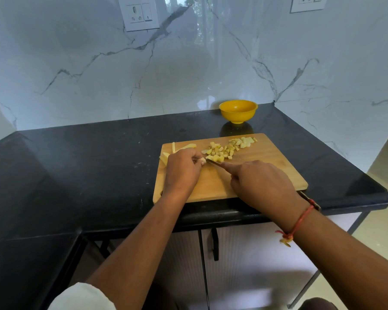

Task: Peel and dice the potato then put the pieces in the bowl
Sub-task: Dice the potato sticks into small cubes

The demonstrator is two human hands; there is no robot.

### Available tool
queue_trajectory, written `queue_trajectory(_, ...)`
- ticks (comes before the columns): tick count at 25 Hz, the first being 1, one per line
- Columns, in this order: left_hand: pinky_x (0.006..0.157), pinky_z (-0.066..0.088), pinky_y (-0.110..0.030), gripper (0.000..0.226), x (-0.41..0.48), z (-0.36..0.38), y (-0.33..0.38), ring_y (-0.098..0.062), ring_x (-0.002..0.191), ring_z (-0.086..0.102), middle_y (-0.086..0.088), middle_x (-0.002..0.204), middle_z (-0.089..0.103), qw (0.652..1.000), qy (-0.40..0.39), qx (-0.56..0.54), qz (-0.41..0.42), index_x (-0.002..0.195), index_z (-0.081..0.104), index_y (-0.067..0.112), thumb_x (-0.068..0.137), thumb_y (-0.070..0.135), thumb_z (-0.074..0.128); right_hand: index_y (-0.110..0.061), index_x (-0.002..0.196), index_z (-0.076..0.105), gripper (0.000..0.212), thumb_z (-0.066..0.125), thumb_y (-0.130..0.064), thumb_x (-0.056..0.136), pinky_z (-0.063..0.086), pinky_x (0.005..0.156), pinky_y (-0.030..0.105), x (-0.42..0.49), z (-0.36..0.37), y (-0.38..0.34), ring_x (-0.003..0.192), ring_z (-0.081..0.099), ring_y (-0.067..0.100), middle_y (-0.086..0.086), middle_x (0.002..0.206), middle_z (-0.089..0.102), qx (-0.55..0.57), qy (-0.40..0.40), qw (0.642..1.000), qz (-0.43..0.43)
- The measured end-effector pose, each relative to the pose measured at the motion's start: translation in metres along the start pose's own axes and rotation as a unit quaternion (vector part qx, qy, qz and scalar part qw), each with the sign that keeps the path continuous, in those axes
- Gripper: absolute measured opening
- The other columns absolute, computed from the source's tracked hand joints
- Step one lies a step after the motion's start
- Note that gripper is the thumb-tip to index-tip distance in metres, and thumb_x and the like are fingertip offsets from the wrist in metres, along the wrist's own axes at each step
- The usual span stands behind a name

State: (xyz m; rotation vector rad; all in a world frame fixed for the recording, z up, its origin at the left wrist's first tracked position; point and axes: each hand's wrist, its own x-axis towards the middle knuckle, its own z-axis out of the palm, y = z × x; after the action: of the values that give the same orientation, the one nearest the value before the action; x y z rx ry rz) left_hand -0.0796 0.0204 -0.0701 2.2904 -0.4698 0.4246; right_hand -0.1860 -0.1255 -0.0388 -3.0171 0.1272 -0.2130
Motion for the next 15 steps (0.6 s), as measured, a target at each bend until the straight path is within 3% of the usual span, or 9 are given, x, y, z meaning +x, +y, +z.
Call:
queue_trajectory(5,0.066,0.036,-0.001,0.039,-0.002,-0.003,0.002,0.001,0.088,0.063,0.006,0.107,0.073,0.999,-0.001,-0.007,-0.034,0.126,0.060,0.019,0.089,0.019,0.072,-0.047,0.149,0.040,0.048,0.040,-0.035,0.103,0.049,0.062,0.028,-0.004,-0.002,-0.002,0.068,0.050,0.009,-0.008,0.082,0.051,0.080,0.048,0.996,-0.004)
queue_trajectory(10,0.061,0.038,-0.004,0.044,-0.004,-0.005,0.002,-0.004,0.093,0.068,0.004,0.109,0.073,0.999,0.011,-0.013,-0.050,0.128,0.055,0.018,0.088,0.020,0.074,-0.045,0.151,0.037,0.049,0.039,-0.034,0.104,0.053,0.069,0.029,0.008,0.007,-0.017,0.078,0.054,0.012,-0.003,0.094,0.057,0.083,0.045,0.996,0.010)
queue_trajectory(15,0.061,0.036,0.004,0.038,-0.003,-0.004,0.000,-0.001,0.089,0.065,0.006,0.101,0.075,0.999,0.017,-0.007,-0.033,0.124,0.057,0.017,0.089,0.018,0.074,-0.042,0.152,0.037,0.049,0.039,-0.033,0.104,0.057,0.077,0.031,0.012,0.009,-0.019,0.085,0.058,0.014,0.000,0.101,0.064,0.085,0.034,0.996,0.006)
